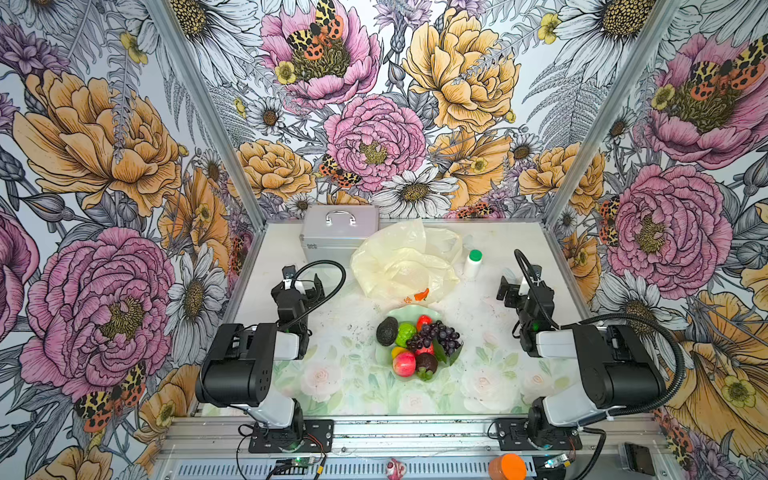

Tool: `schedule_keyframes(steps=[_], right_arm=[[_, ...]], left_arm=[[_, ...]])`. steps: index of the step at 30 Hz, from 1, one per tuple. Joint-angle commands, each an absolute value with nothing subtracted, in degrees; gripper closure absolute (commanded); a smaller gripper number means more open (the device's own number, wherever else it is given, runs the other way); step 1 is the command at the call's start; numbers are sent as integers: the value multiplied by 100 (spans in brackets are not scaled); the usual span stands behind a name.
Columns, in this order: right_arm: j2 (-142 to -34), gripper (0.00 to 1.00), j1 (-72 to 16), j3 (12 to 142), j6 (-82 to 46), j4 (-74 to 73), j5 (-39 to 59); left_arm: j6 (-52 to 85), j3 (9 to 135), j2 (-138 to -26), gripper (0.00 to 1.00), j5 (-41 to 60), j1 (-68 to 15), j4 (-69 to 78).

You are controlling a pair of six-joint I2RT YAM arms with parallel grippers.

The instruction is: Place the fruits into the plastic bag

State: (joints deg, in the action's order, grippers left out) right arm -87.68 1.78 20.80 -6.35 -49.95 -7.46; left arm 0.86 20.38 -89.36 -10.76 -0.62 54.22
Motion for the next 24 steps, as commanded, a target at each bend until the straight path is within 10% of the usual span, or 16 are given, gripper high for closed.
schedule_keyframes(steps=[1, 24], right_arm=[[-8789, 1, 149, 2162, -624, -5099, -821], [-8717, 0, 175, 2175, -657, -5011, -824]], left_arm=[[2, 2118, -8887, 1, -1126, -84, 5473], [29, 2537, -8478, 1, -991, -10, 4351]])
